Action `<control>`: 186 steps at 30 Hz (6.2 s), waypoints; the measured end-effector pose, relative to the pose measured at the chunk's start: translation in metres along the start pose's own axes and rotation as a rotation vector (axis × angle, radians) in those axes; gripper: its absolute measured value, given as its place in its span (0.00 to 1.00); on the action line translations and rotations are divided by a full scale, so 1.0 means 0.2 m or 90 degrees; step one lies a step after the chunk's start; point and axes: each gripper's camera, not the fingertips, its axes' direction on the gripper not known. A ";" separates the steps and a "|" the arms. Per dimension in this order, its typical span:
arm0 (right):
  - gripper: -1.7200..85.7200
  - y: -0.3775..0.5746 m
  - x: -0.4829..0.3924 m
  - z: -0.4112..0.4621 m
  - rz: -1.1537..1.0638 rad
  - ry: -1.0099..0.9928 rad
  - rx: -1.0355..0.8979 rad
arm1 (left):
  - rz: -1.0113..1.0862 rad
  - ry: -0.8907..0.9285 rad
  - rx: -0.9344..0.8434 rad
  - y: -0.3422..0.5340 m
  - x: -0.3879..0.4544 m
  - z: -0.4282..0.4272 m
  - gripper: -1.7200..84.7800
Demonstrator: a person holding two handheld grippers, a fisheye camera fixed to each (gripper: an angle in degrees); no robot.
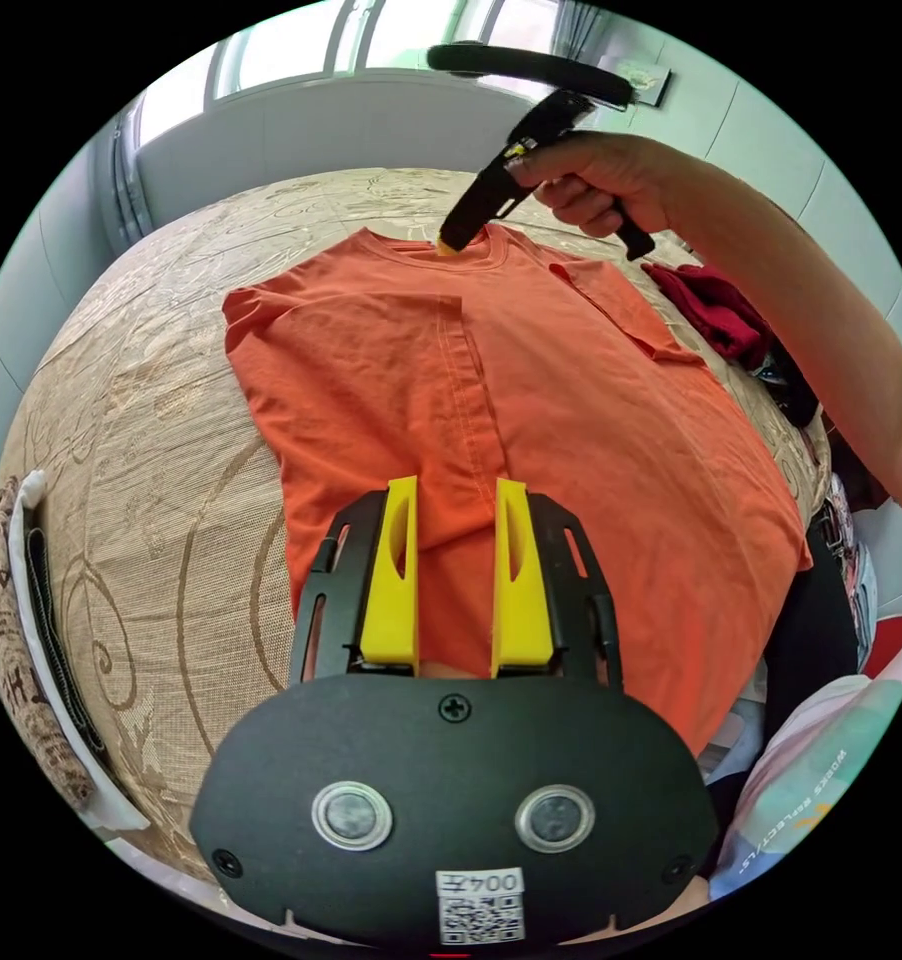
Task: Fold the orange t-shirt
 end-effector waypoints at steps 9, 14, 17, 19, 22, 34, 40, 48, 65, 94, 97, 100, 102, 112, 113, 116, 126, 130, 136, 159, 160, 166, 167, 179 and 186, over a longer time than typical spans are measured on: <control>0.03 0.10 0.04 0.10 0.011 0.136 0.018 | 0.002 -0.014 -0.001 0.03 0.01 0.00 0.15; 0.05 -0.10 0.03 -0.04 -0.046 -0.051 0.126 | -0.007 -0.006 0.000 0.04 0.00 0.00 0.15; 0.10 -0.35 -0.02 0.01 -0.093 -0.102 0.073 | -0.006 -0.008 0.000 0.04 0.01 0.00 0.15; 0.12 -0.46 -0.04 0.06 -0.119 -0.122 0.038 | -0.008 -0.003 0.001 0.04 0.00 -0.01 0.15; 0.09 -0.58 -0.03 0.09 -0.130 -0.128 0.007 | -0.010 0.001 0.001 0.05 0.01 -0.01 0.15; 0.13 -0.71 0.08 0.10 -0.146 -0.160 0.017 | -0.016 0.006 0.004 0.06 0.06 -0.03 0.14; 0.04 -0.74 -0.06 0.18 -0.237 -0.062 -0.004 | -0.010 -0.011 0.001 0.05 0.13 -0.04 0.14; 0.10 -0.83 0.04 0.23 -0.193 -0.076 -0.027 | -0.017 0.001 0.002 0.04 0.19 -0.06 0.14; 0.11 -0.30 0.20 0.17 -0.096 -0.160 0.106 | -0.021 -0.015 0.000 0.00 0.41 -0.13 0.13; 0.01 1.98 0.17 0.43 0.022 -0.192 0.208 | -0.154 0.066 0.232 0.15 0.56 -0.95 0.10; 0.01 2.13 0.10 0.52 0.045 -0.206 0.225 | -0.136 0.063 0.205 0.04 0.66 -0.92 0.09; 0.01 2.16 -0.02 0.63 0.032 -0.220 0.219 | -0.156 -0.011 0.053 -0.10 0.68 -0.68 0.07; 0.01 2.19 -0.15 0.78 -0.035 -0.161 0.140 | -0.198 -0.080 -0.032 -0.09 0.63 -0.55 0.06; 0.01 2.92 -0.13 0.92 -0.004 -0.195 0.072 | -0.136 -0.020 -0.104 0.23 0.90 -0.81 0.06; 0.01 3.06 -0.12 0.88 0.013 -0.205 0.090 | -0.138 -0.029 -0.075 0.26 0.93 -0.85 0.06; 0.01 3.51 -0.12 0.75 0.021 -0.250 0.185 | -0.165 -0.021 -0.025 0.39 1.01 -1.08 0.07; 0.08 4.97 -0.03 0.77 0.153 -0.132 0.244 | -0.159 -0.066 -0.088 1.04 1.71 -1.47 0.14; 0.09 5.30 0.14 0.78 0.236 -0.099 0.256 | -0.282 0.025 -0.074 1.20 1.53 -1.67 0.17; 0.09 5.96 0.58 0.74 0.435 -0.231 0.334 | -0.329 0.156 0.021 1.26 1.31 -2.09 0.17; 0.17 6.53 0.59 1.46 0.569 -0.330 0.059 | -0.524 0.406 -0.020 2.11 0.69 -2.10 0.23; 0.17 6.53 0.59 1.47 0.570 -0.331 0.058 | -0.534 0.417 -0.014 2.14 0.66 -2.09 0.23; 0.17 6.58 0.59 1.52 0.582 -0.340 0.053 | -0.526 0.454 0.032 2.21 0.56 -2.10 0.24; 0.17 6.58 0.59 1.53 0.583 -0.339 0.050 | -0.521 0.461 0.037 2.21 0.55 -2.10 0.24; 0.07 6.57 0.55 1.59 0.584 -0.300 0.005 | -0.453 0.558 0.121 2.28 0.47 -2.31 0.17; 0.04 6.64 0.54 1.53 0.524 -0.312 0.039 | -0.446 0.576 0.168 2.44 0.35 -2.58 0.12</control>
